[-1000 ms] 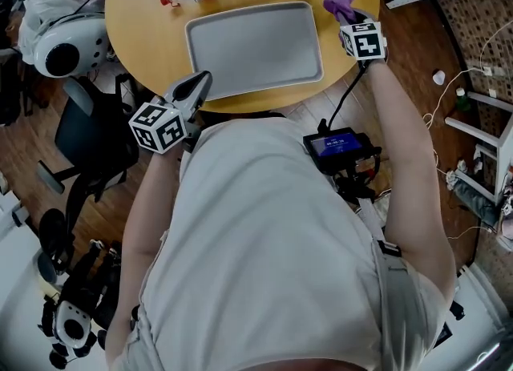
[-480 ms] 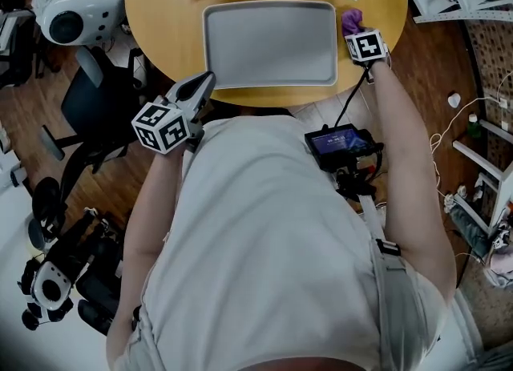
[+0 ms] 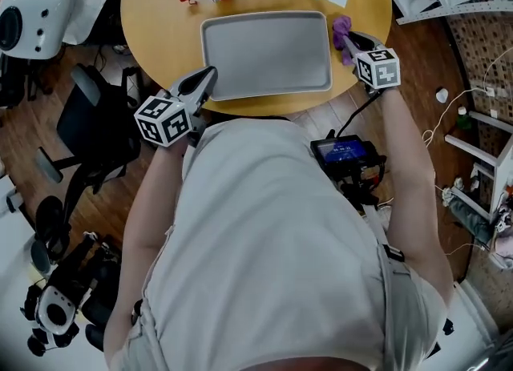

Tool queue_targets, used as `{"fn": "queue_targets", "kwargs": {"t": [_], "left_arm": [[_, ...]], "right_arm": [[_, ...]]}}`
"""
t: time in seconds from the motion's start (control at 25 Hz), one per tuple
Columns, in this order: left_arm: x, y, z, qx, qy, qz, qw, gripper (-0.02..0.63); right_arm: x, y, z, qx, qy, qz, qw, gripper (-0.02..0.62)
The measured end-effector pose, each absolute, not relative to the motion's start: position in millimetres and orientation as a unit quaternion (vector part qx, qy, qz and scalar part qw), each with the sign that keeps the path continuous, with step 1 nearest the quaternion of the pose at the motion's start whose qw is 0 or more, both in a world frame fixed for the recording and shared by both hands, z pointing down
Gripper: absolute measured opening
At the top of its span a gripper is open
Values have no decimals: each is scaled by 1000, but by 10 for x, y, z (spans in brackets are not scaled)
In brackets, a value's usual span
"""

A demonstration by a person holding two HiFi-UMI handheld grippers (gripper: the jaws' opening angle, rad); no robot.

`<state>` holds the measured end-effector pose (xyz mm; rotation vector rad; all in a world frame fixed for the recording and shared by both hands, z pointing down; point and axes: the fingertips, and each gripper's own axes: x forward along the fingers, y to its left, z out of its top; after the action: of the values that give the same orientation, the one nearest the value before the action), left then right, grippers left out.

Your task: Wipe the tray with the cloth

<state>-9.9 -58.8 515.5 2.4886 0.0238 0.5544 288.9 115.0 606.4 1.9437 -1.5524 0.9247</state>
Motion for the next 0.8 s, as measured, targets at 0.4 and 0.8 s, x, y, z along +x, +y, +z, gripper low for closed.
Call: {"fn": "queue_targets", "kwargs": {"t": [0.4, 0.8], "left_arm": [[-87, -769, 4812, 943, 51, 188, 271, 0], [-56, -925, 4720, 945, 61, 178, 267, 0]], "right_arm": [[1826, 717, 5020, 692, -665, 250, 131, 0], [1645, 554, 4927, 685, -675, 241, 133, 0]]}}
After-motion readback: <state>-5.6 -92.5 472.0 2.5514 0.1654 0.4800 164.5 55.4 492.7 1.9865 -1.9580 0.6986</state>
